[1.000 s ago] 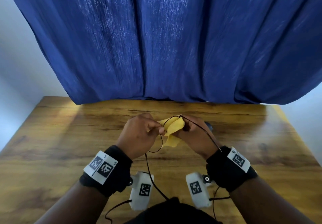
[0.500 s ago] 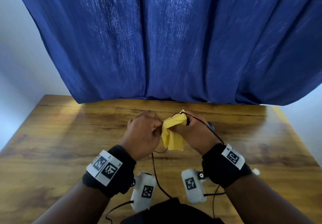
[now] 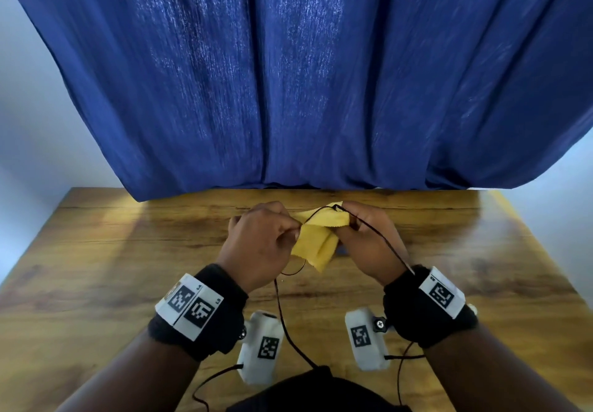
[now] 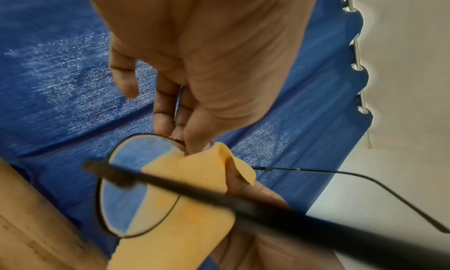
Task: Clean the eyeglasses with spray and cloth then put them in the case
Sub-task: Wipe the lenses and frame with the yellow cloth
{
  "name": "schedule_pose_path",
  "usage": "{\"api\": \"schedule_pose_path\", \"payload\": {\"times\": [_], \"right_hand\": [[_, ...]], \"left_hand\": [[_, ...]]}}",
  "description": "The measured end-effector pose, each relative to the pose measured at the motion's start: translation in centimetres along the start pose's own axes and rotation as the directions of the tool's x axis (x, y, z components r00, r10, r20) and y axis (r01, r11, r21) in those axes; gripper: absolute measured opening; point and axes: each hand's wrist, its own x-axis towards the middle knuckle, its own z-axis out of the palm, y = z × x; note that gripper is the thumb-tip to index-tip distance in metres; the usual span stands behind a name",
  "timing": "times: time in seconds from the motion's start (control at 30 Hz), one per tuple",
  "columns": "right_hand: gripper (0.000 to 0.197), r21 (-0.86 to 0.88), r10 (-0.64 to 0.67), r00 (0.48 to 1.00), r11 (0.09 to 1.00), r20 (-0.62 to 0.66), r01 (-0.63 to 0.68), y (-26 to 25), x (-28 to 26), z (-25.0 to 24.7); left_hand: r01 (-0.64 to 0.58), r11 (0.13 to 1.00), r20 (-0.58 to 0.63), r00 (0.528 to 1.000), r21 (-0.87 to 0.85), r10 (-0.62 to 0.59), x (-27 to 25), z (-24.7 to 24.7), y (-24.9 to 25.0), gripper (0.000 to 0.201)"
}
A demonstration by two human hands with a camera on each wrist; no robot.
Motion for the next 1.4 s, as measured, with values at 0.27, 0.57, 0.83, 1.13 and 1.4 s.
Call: {"api": "schedule_pose_path", "payload": {"times": [0.27,0.57,0.83,1.13,1.4], "right_hand": [[0.013,-0.09,-0.027,0.989,0.996,-0.148,0.014,0.6,0.3,-1.5],[0.021,0.079,0.108,0.993,0.991,-0.044,-0.105,0.2,-0.1,-1.7],[0.022,0.126,0.079,0.996,0.988,0.052,-0.085,0.0,-0.8,-1.4],[0.016,-0.429,-0.467,0.881,0.782,0.077,0.452,-0.8,-0.7,2.9],[0.022,-0.512,-0.643,0.732,0.56,0.226,0.651,0.7,-0.5,3.6]], "left_hand": [[-0.014,1.0,0.031,0.999,0.0,0.014,0.7,1.9,1.7,0.018],[-0.018,0.998,-0.032,0.999,-0.054,0.016,0.8,2.6,2.3,0.02],[0.159,0.969,-0.155,0.97,-0.187,-0.189,-1.2,0.1,0.2,0.018],[0.321,0.738,0.051,0.93,-0.594,-0.363,-2.1,-0.9,-1.0,0.013],[0.368,0.717,0.137,0.923,-0.592,-0.36,-2.2,-2.0,-1.4,0.02]]}}
